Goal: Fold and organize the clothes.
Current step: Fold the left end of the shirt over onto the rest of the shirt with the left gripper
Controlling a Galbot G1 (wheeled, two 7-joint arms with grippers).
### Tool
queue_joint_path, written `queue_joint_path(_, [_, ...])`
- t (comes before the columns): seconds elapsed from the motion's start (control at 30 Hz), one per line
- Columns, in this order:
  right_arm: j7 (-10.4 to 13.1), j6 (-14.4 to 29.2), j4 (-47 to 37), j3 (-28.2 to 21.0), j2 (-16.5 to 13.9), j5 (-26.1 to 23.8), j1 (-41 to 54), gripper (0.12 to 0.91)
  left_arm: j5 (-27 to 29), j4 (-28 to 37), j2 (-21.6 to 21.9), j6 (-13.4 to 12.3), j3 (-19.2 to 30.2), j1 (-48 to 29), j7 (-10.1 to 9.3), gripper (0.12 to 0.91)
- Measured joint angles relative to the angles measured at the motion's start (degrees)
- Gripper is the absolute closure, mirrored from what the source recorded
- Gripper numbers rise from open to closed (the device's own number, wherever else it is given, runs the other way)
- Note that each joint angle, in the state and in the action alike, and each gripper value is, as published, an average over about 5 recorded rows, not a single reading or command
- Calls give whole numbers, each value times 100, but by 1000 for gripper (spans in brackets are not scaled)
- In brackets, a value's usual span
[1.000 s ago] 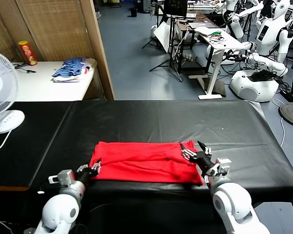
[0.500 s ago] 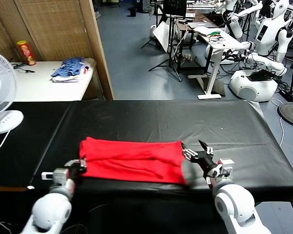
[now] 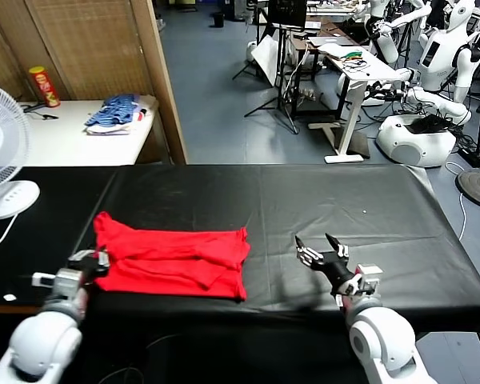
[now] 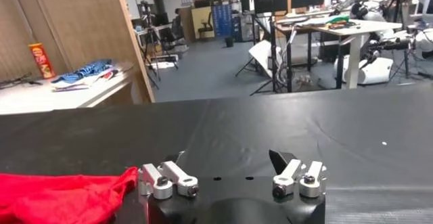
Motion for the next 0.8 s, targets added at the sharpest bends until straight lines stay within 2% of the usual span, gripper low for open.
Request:
queue_joint_path(0.17, [3,-3,93,126,30,-63,-151,227,-547,-244,-559,238,752,-264,-63,866])
queue_joint_path(0.33, [3,-3,143,165,101,-162,-254,227,-790,-246,-1071,307,1296,-547,-156,866])
queue_joint_path(0.57, [12,-13,139,118,195,-278,-291,227,-841,-189,-1633,306,1674,-855,-250,866])
queue_joint_path(0.8, [16,-22,43,98,214,-305,-248,227,-980,-269,-1787,359,1854,-852,-303,866])
